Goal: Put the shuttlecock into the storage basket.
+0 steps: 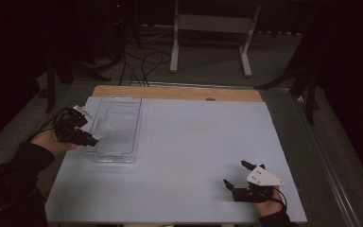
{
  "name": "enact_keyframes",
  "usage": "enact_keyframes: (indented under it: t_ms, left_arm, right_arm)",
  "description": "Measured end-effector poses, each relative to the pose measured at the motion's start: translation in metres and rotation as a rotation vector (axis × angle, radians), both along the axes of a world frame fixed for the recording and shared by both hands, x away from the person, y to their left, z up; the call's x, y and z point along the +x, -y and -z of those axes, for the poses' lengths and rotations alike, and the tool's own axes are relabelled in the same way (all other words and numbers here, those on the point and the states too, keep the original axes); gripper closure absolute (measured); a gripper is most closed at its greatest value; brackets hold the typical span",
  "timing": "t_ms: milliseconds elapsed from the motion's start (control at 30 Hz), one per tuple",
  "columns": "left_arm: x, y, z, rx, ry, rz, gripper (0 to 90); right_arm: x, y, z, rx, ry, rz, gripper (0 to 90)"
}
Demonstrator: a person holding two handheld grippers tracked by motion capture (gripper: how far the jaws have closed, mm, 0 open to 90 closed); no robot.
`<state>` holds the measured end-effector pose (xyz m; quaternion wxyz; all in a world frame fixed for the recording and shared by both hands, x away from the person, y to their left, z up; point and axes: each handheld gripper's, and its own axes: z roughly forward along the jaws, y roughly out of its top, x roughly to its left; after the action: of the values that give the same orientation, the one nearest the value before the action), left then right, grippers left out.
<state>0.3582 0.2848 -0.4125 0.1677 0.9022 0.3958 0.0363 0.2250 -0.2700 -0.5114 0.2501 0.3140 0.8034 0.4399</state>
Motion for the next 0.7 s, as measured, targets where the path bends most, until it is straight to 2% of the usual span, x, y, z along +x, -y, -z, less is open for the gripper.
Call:
enact_keyframes:
  t_ms: [467,700]
  left_arm:
    - [0.009,-0.002,0.011,0.026,-0.014,0.000,66.3]
    - [0.012,-0.003,0.017,0.015,-0.026,-0.009,66.3]
  right_arm:
    - [0.000,0.000,0.001,-0.002,-0.005,-0.002,9.1]
    - [0.000,0.000,0.001,-0.001,-0.006,-0.003,9.1]
